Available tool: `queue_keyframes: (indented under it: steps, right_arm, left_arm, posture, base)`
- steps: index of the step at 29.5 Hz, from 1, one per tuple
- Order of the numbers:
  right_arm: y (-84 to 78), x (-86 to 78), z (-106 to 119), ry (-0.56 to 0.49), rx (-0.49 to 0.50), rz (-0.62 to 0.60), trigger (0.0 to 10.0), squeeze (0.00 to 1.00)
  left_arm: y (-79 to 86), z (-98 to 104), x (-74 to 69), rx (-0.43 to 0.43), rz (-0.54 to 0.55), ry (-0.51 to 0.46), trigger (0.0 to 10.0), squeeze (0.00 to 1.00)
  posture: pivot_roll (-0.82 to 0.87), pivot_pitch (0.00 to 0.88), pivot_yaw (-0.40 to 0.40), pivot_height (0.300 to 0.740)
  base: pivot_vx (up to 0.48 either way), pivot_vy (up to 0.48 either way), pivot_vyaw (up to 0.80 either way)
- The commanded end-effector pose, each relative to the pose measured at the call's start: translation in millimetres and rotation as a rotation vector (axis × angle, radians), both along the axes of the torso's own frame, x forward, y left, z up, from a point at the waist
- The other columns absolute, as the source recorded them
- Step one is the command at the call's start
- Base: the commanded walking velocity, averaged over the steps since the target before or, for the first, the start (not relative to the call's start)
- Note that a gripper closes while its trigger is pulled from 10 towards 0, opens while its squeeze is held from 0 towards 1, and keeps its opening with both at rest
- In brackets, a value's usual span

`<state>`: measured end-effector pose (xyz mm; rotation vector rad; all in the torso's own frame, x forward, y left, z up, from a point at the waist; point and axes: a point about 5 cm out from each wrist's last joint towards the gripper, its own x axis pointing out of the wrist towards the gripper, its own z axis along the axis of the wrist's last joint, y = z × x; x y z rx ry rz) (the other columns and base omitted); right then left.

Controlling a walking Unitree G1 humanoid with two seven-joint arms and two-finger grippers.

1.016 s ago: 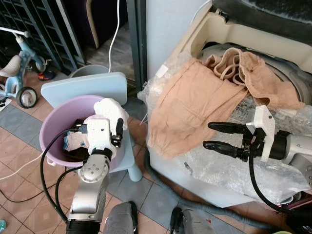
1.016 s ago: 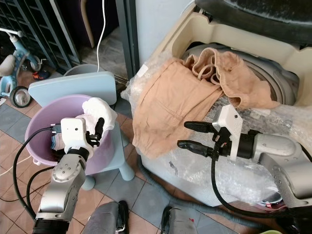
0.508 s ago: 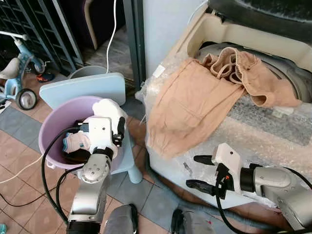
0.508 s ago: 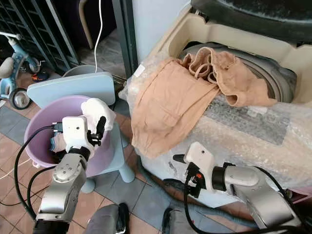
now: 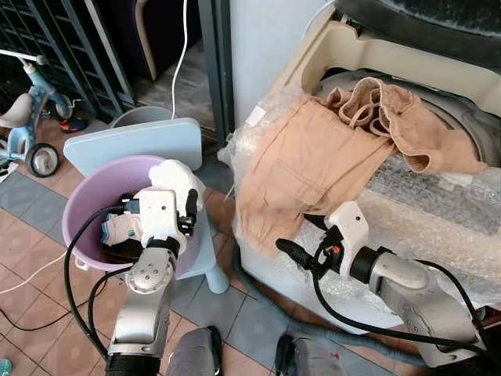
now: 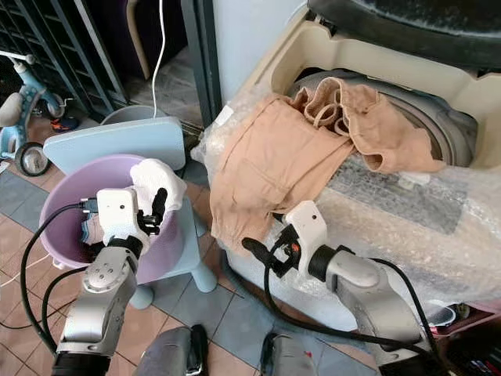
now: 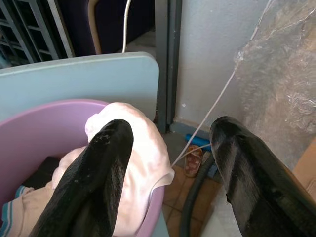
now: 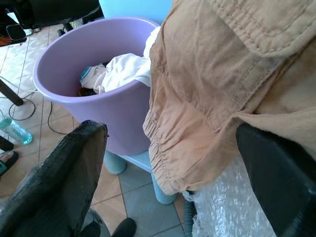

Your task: Clothes washing

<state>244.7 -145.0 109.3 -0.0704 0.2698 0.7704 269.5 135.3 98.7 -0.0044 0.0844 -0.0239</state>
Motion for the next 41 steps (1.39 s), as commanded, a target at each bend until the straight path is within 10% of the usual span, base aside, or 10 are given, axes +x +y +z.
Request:
queue_keyframes:
  steps: [1, 10, 21, 29, 33, 34, 41]
  right_arm:
    - [-1.8, 1.9, 5, -0.013, 0.014, -0.019, 10.0, 1.0]
    - [30.8, 44.6, 78, -0.242, 0.381, -0.178, 10.0, 0.98]
    - [-10.0, 85.8, 167, -0.449, 0.544, -0.291, 10.0, 0.66]
    - [-40.3, 101.2, 171, -0.57, 0.345, -0.548, 10.0, 0.46]
    - [-34.5, 85.8, 141, -0.636, 0.083, -0.517, 10.0, 0.55]
    - [-33.7, 79.2, 133, -0.658, 0.043, -0.528, 10.0, 1.0]
    - [-1.3, 50.2, 119, -0.601, 0.111, -0.197, 10.0, 0.96]
  left_arm:
    - [-0.5, -3, 0.0, 0.007, -0.006, 0.014, 10.0, 0.0]
    - [-2.3, -1, 1.6, 0.001, -0.004, 0.005, 10.0, 0.0]
    - [-4.4, -1, 3.2, -0.002, -0.006, -0.001, 10.0, 0.0]
    - [-4.3, -1, 1.9, -0.001, -0.003, 0.0, 10.0, 0.0]
    - [-0.6, -2, -0.2, 0.002, 0.014, 0.003, 10.0, 0.0]
    - [-0.5, -3, -0.1, -0.004, 0.021, 0.005, 10.0, 0.0]
    - [-6.9, -1, 2.2, -0.011, -0.019, 0.003, 10.0, 0.0]
  posture:
    - [-0.03, 0.122, 0.024, 0.74]
    - [-0.02, 0.111, 0.022, 0.74]
    - [-0.02, 0.105, 0.019, 0.74]
    - [-0.01, 0.109, 0.015, 0.74]
    - [-0.02, 0.114, 0.017, 0.74]
    - [-0.02, 0.114, 0.018, 0.74]
    - [-0.03, 0.112, 0.035, 0.74]
  base:
    - [0.0, 0.0, 0.0]
    - [0.0, 0.0, 0.0]
    - [0.0, 0.0, 0.0]
    - [0.0, 0.0, 0.0]
    - [0.0, 0.0, 0.0]
    - [0.0, 0.0, 0.0]
    - [0.0, 0.0, 0.0]
